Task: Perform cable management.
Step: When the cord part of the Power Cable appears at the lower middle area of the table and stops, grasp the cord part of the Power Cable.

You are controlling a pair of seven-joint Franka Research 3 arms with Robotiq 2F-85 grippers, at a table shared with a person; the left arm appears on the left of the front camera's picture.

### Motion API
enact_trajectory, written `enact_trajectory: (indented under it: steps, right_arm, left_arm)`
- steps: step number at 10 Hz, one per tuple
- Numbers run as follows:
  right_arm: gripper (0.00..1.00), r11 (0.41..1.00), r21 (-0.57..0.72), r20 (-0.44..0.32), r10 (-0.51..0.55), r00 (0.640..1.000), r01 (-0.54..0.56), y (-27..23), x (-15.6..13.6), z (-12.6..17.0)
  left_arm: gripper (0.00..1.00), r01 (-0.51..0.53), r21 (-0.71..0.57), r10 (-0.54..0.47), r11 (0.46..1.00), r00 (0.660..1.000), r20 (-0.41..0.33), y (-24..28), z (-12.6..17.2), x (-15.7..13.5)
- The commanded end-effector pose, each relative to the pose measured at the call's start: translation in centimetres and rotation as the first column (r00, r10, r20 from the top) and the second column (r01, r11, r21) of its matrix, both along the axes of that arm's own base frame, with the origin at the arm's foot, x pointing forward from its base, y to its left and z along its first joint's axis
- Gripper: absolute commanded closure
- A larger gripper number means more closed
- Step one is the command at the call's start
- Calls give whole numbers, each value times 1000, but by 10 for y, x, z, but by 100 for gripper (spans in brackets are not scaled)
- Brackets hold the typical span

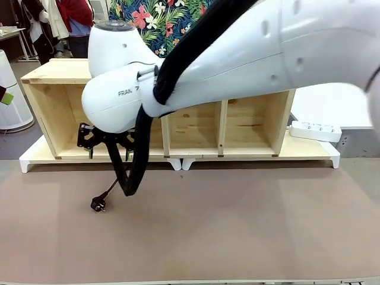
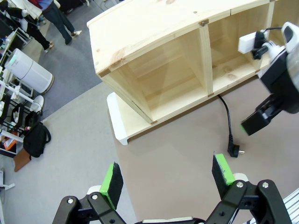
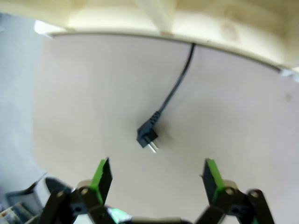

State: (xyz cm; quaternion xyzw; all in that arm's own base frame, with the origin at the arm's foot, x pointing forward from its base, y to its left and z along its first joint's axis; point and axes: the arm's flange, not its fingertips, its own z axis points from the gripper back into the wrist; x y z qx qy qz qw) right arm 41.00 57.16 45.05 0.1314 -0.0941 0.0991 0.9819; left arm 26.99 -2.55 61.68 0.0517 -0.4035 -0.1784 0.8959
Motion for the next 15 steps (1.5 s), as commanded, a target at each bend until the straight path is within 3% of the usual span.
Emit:
enact_trajectory:
  steps: [1,9,15]
  right_arm:
    - [0,999,7,-46,40,998,-40,21,12,-2]
    - [0,993,-115,-175,-40,984,20,57,41,-65]
    - [0,981,-188,-191,-88,978,51,81,43,-108]
  left_arm:
    - [0,-6,6,6,1000,1000,9,-1,0,2]
    - [0,-6,6,6,1000,1000,9,-1,0,2]
    - [0,-6,6,6,1000,1000,9,-1,0,2]
